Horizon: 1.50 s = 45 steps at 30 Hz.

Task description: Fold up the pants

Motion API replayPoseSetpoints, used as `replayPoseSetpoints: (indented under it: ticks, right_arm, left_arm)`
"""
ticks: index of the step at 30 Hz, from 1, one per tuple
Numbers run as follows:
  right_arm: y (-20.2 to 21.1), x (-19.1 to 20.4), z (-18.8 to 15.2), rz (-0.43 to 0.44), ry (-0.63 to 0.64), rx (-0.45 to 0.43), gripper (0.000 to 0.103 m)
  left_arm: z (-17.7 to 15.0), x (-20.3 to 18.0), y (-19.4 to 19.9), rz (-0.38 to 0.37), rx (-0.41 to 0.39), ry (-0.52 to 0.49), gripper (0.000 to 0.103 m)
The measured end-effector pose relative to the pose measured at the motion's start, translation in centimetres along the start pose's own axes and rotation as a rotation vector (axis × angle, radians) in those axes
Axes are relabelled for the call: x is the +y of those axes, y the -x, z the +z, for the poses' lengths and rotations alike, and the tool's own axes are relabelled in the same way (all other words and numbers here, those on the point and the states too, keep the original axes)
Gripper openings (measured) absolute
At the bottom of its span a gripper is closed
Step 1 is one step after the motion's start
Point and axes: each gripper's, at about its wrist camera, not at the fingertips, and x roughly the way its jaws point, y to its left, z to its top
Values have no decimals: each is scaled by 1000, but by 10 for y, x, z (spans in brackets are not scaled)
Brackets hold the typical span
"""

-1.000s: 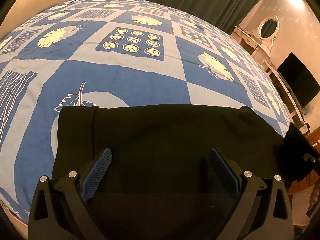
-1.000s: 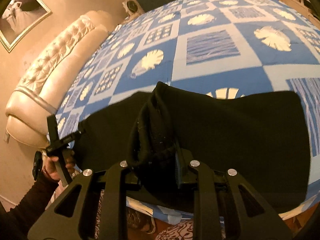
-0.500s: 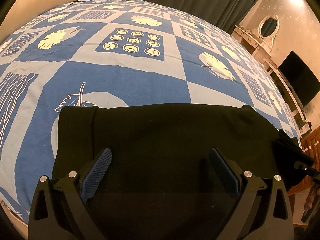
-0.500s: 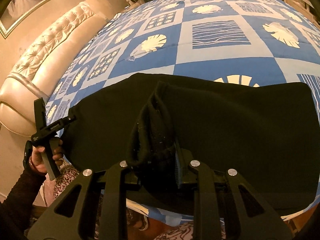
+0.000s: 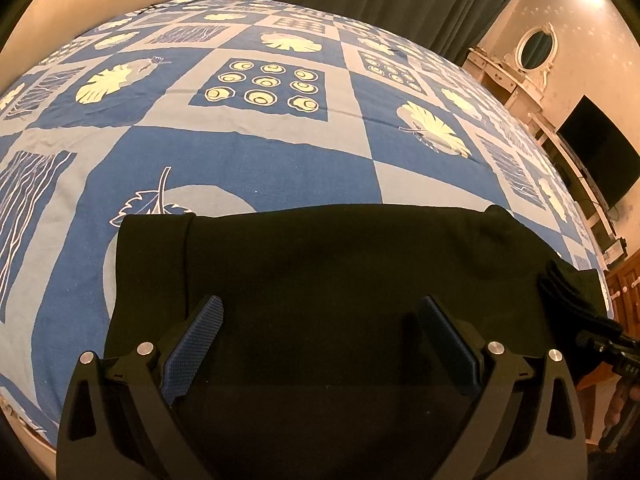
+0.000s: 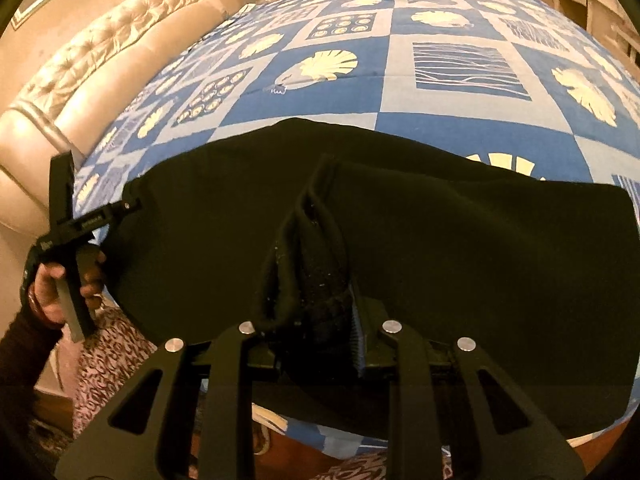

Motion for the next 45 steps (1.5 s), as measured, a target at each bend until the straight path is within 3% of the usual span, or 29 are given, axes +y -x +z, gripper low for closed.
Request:
replayPoseSetpoints:
  ticks: [7, 17, 23, 28, 32, 37, 42, 45]
  right_arm:
    - [-5, 5, -4, -23, 30, 9, 28]
    - [-7, 19, -9, 5, 61, 26, 48]
    - [-4, 36, -13, 139, 52, 64, 57]
    - [24, 30, -6, 273, -1, 44, 60]
    - [65, -8, 8, 330, -85, -26, 67]
    - [122, -113, 1, 232, -234, -136, 76]
    - [125, -211, -41, 167, -436, -115, 77]
    - [105, -241, -67, 272, -550, -84, 77]
  left_arm:
    - [0, 1, 0, -1, 0, -1, 97]
    - [-1, 0, 0, -4, -1, 0, 97]
    - [-1, -1, 0, -6, -2, -2, 97]
    - [-2, -1, 0, -6, -4, -8, 97]
    - [-2, -2, 0, -6, -6, -9, 97]
    - [-2, -1, 0, -13, -7, 1, 97]
    - [-1, 2, 1, -27, -11, 21, 97]
    - [-1, 2, 2, -29, -12, 18, 97]
